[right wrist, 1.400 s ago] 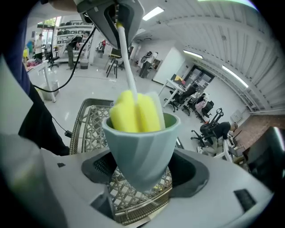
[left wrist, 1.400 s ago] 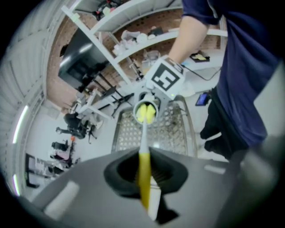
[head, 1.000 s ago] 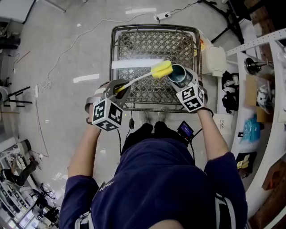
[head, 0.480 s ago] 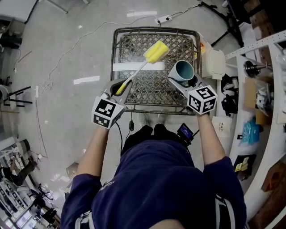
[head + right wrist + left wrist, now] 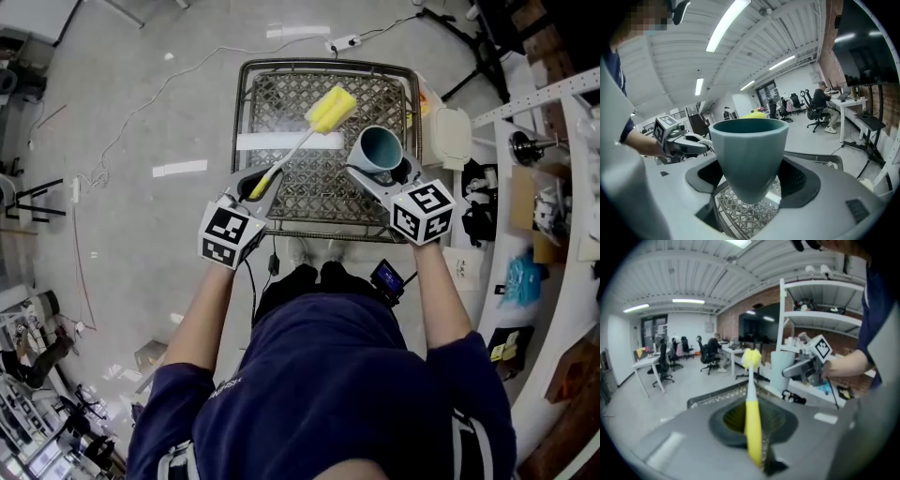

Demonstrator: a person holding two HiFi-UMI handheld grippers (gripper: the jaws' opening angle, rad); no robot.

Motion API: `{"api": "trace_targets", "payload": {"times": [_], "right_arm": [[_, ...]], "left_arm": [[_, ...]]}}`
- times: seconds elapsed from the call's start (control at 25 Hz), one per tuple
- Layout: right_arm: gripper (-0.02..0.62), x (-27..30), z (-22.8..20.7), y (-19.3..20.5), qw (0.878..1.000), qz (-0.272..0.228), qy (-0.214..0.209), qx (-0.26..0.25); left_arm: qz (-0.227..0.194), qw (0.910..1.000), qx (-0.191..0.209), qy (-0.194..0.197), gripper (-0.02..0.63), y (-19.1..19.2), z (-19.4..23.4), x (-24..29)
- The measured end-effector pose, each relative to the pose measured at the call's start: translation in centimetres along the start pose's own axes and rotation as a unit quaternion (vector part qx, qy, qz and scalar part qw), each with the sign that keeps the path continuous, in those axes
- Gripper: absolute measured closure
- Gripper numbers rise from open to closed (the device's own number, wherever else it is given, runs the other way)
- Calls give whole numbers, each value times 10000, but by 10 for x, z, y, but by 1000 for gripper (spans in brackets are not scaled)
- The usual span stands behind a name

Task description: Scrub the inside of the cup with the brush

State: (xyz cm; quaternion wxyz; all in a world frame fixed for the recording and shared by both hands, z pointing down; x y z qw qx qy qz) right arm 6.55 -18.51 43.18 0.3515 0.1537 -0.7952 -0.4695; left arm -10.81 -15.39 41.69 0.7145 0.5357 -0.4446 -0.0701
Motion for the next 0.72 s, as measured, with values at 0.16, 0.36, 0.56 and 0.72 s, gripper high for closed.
{"api": "trace_targets", "payload": {"times": [0.16,0.36,0.56,0.72], "right_arm": [[255,-1,2,0,10000,29,19,-53],[255,-4,4,3,10000,66,-11,-70],[255,-6,7,5,9999,113,-26,-76],[255,-7,9,8,9999,139,-38,-73]], "left_arm": [[-49,9999,-134,24,578,2,-2,0],[-69,9997,-223,51,578,4,-5,5],[-85,9996,-251,67,578,6,-9,8],[-64,9997,-239,72,578,7,-11,7]]}}
Point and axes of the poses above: the fingertips, and each gripper's own axes: x forward along the fingers, z to its left, y out of its underside, the point moved 2 cm from there along -x, backward along the fingers, and after that the axes turned 2 degrees about z, right-handed, at the moved point
